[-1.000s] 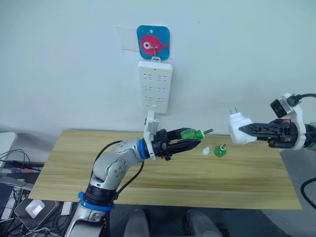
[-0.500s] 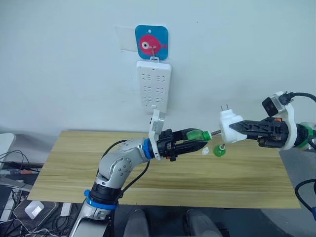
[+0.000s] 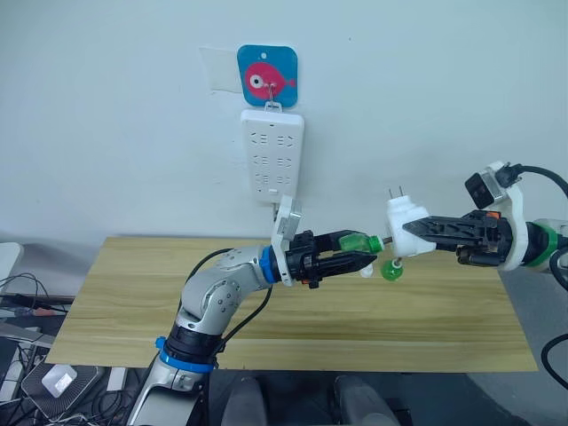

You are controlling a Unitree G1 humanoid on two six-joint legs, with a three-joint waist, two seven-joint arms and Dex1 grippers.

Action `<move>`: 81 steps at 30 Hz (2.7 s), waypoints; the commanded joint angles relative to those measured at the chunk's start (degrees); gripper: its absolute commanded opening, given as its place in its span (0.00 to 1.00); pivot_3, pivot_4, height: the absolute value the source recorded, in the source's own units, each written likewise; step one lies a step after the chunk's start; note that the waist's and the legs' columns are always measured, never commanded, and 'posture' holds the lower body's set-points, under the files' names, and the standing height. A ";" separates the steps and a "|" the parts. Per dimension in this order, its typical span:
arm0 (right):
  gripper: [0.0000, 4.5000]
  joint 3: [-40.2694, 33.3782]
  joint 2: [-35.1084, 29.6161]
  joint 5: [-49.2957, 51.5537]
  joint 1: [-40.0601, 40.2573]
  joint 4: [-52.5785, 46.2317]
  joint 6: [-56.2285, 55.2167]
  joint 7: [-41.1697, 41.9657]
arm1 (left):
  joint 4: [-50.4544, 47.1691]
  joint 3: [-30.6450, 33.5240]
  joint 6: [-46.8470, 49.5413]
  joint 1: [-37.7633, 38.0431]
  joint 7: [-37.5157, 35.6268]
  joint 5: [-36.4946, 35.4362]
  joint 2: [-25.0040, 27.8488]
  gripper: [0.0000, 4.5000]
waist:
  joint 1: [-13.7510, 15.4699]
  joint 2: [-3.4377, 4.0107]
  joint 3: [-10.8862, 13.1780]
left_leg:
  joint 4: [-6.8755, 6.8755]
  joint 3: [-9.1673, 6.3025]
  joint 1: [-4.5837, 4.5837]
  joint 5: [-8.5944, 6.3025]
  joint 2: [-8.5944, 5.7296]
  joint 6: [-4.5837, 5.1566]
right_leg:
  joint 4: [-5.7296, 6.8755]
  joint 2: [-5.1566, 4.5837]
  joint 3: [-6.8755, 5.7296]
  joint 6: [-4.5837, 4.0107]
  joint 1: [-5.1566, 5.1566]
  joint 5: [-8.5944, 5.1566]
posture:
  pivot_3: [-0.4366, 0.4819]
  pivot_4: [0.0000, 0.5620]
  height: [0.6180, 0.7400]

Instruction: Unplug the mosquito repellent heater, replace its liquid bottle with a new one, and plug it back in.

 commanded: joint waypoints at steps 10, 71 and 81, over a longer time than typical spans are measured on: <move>0.66 0.00 -1.68 2.02 0.81 -1.05 -1.52 0.43 | -2.22 0.52 0.68 -2.02 -1.18 -1.22 0.11 0.50 | 0.00 -0.02 0.03 | 0.00 -0.01 -0.02 0.00 0.00 -0.01 | -0.01 0.00 0.00 0.00 -0.01 0.00 | 0.34 0.30 1.00; 1.00 4.52 -1.76 2.02 -0.76 -12.93 -5.96 3.39 | -0.17 -2.26 -0.80 -3.90 -4.69 3.04 -2.12 0.50 | 0.00 -0.02 0.03 | 0.03 -0.05 -0.36 0.10 0.00 -0.16 | 0.01 -0.01 -0.05 0.00 -0.34 0.01 | 0.33 0.29 1.00; 1.00 5.48 -2.72 2.02 0.23 -12.85 -5.29 4.96 | -0.02 -0.99 0.73 -4.44 -3.94 1.24 -3.20 0.50 | -0.01 -0.02 0.03 | 0.03 -0.05 -0.39 0.09 0.00 -0.15 | 0.02 -0.01 -0.05 0.00 -0.37 0.01 | 0.32 0.30 1.00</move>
